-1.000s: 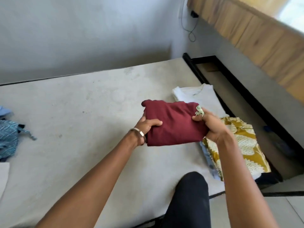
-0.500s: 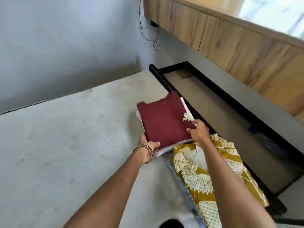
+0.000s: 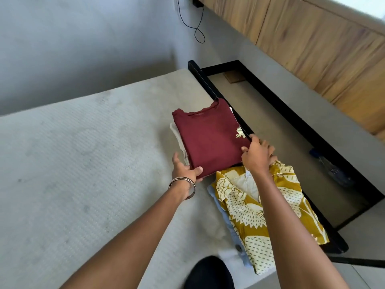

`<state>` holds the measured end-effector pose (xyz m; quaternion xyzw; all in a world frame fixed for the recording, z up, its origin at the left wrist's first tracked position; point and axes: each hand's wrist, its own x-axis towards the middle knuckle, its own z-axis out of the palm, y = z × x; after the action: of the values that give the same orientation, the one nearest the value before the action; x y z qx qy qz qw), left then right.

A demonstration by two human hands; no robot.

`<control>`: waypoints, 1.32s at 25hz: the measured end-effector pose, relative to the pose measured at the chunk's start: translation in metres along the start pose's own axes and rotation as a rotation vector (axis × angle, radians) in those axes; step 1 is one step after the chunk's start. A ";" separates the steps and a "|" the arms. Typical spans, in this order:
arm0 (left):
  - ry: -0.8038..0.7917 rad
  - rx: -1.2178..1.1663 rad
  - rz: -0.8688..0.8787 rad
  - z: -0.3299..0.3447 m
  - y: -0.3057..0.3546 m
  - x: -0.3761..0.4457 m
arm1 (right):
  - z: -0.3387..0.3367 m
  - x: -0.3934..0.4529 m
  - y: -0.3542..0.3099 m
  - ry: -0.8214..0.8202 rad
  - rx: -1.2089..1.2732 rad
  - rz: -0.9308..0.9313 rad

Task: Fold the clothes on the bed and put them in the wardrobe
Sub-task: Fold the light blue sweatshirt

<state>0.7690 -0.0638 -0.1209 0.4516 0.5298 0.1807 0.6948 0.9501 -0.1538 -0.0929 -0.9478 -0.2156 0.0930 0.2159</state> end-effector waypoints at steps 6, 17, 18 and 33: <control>0.128 0.234 0.022 -0.029 0.001 -0.021 | 0.011 -0.040 -0.028 -0.274 -0.312 -0.567; 0.163 0.744 0.224 -0.215 0.000 -0.129 | 0.044 -0.212 -0.154 -0.507 -0.022 -0.599; 0.217 0.828 0.253 -0.244 -0.003 -0.144 | 0.051 -0.239 -0.168 -0.549 0.072 -0.634; 1.344 0.485 -0.157 -0.705 -0.122 -0.349 | 0.212 -0.574 -0.378 -0.893 0.398 -1.057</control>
<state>-0.0230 -0.0748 -0.0424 0.3451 0.8990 0.2464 0.1092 0.2433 -0.0252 -0.0639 -0.5308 -0.6923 0.3923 0.2918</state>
